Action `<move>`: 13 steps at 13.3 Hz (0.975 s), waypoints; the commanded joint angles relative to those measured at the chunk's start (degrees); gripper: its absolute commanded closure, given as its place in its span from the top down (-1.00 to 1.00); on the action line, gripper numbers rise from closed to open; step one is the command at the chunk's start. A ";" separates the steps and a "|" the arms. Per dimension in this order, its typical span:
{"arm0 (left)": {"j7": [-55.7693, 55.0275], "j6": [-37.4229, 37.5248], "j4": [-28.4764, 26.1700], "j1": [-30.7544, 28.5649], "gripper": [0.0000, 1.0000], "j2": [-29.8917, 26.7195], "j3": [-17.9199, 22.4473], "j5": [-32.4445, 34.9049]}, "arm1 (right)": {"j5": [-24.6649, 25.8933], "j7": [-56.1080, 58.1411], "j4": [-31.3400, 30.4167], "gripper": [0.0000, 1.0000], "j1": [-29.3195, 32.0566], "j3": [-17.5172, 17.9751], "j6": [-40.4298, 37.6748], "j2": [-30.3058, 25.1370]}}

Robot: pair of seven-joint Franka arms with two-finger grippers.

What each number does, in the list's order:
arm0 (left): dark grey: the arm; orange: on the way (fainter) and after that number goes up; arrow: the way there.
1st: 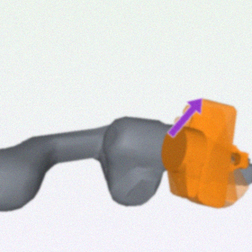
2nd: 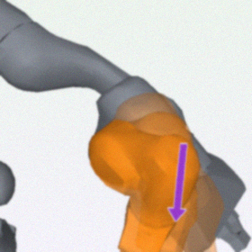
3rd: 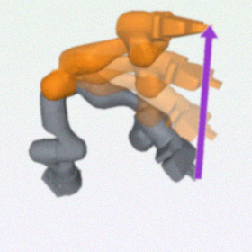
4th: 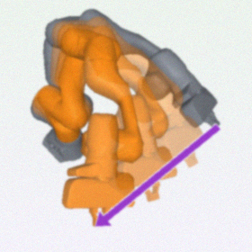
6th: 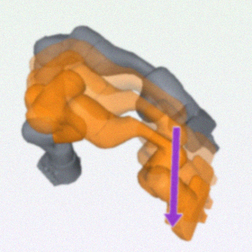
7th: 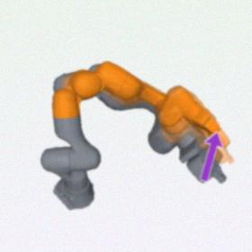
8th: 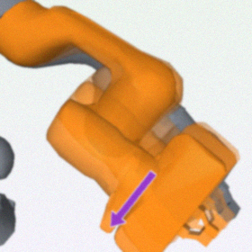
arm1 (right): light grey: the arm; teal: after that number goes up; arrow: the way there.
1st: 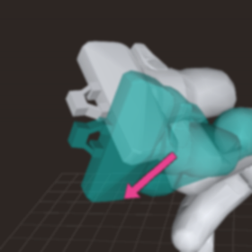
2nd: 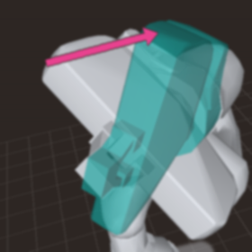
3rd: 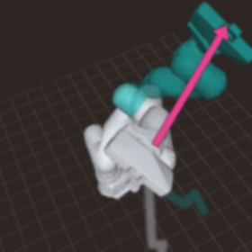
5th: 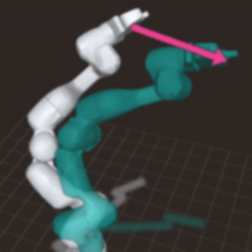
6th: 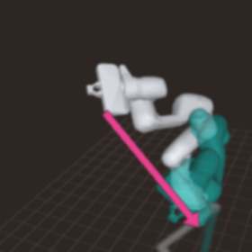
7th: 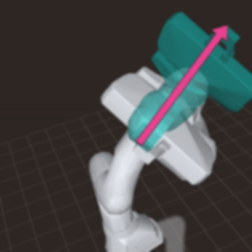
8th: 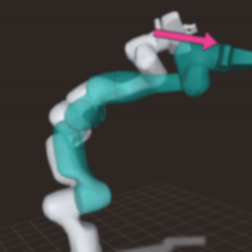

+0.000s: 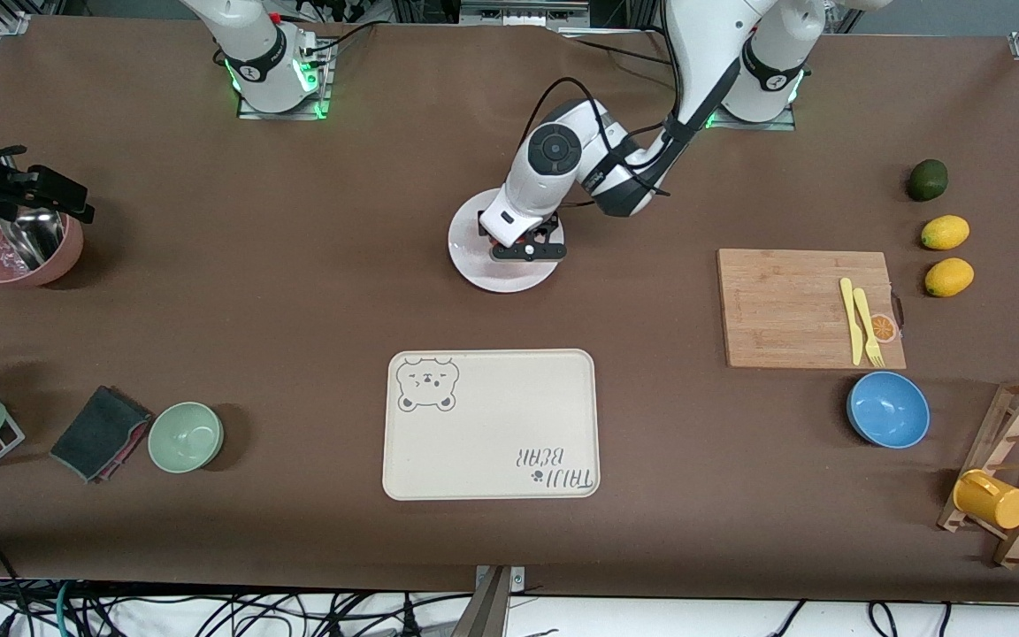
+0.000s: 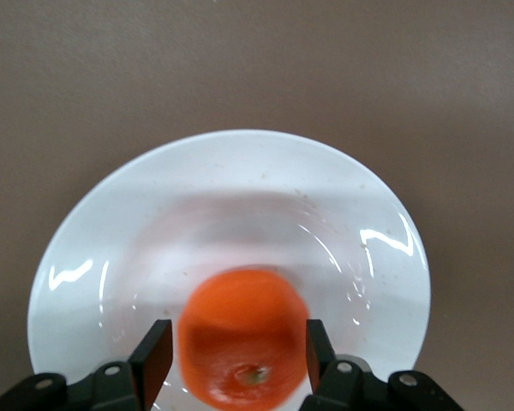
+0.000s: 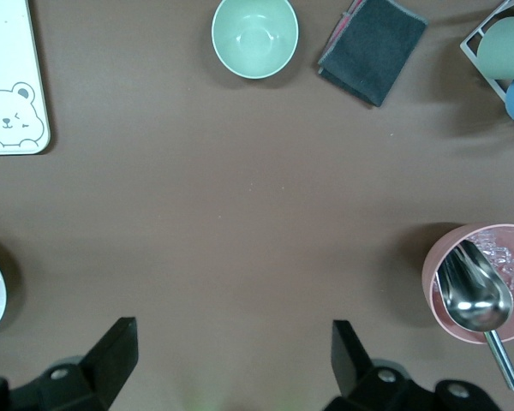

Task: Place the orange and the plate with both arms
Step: 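Lower the orange onto the plate and open the left gripper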

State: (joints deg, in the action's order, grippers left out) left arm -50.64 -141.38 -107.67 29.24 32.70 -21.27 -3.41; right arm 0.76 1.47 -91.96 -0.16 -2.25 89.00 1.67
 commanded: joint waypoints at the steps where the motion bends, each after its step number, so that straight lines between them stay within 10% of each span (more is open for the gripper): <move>1: -0.95 1.28 0.36 1.08 1.00 -0.27 1.93 0.25 | -0.85 -0.50 1.52 1.00 0.24 0.14 -0.94 0.70; 5: -1.04 4.07 -0.26 -0.32 1.00 -4.29 2.90 0.16 | -0.67 -0.68 1.52 1.00 -0.10 0.14 -1.20 0.88; 13: 14.21 28.15 -1.67 -21.57 1.00 -25.47 3.08 -0.45 | -7.22 0.29 0.39 1.00 -3.27 1.02 -4.36 7.11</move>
State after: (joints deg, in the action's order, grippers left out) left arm -43.08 -115.91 -106.98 10.74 11.81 -17.82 -3.40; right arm -1.56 1.14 -92.15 -2.91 -1.40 86.41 6.32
